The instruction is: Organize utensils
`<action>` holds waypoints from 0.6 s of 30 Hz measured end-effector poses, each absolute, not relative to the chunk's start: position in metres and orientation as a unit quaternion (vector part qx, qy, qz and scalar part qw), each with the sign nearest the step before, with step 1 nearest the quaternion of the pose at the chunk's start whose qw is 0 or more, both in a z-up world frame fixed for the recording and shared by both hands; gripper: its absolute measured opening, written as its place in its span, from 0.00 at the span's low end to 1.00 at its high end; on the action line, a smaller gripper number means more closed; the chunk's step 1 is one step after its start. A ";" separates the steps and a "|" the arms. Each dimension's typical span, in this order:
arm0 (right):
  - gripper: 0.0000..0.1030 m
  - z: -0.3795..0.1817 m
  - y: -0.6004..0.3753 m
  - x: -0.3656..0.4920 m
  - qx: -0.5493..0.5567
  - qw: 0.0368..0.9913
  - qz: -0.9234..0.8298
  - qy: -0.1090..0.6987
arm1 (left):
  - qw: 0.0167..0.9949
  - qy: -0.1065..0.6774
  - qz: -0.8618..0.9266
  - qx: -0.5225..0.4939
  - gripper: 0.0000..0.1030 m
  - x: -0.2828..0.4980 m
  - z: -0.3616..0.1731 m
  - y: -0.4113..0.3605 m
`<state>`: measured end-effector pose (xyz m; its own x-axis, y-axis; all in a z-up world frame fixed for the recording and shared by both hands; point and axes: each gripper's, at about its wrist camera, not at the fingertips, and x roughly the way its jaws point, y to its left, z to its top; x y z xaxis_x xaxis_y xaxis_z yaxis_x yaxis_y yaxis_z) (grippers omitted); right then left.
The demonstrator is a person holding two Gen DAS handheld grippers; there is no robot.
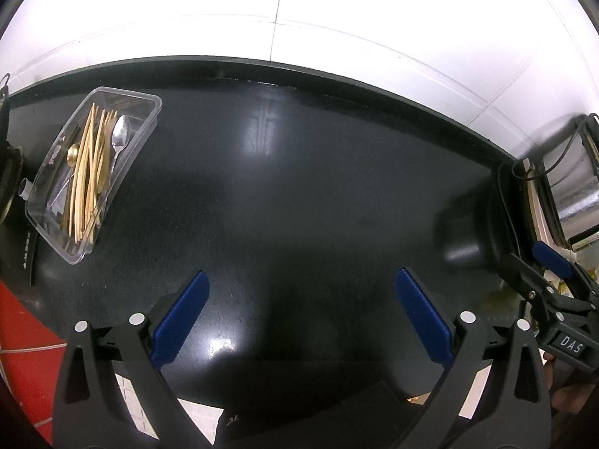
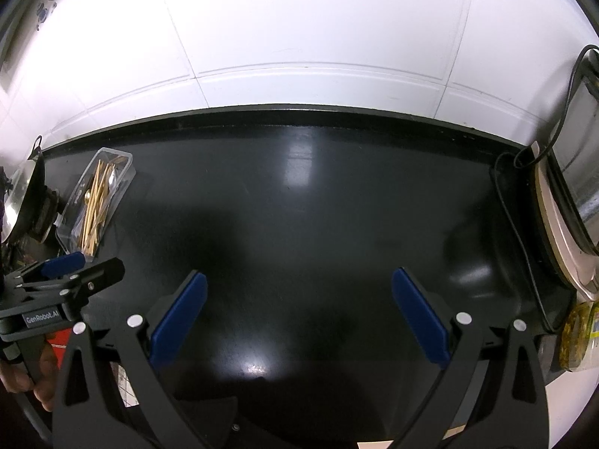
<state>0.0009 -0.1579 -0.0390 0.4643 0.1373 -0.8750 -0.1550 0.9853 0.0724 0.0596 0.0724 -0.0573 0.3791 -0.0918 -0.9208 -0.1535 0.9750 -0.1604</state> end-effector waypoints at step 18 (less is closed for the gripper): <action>0.93 -0.044 -0.160 0.010 -0.009 0.852 0.091 0.515 | 0.823 0.557 0.023 -0.111 0.94 0.064 -0.060 0.072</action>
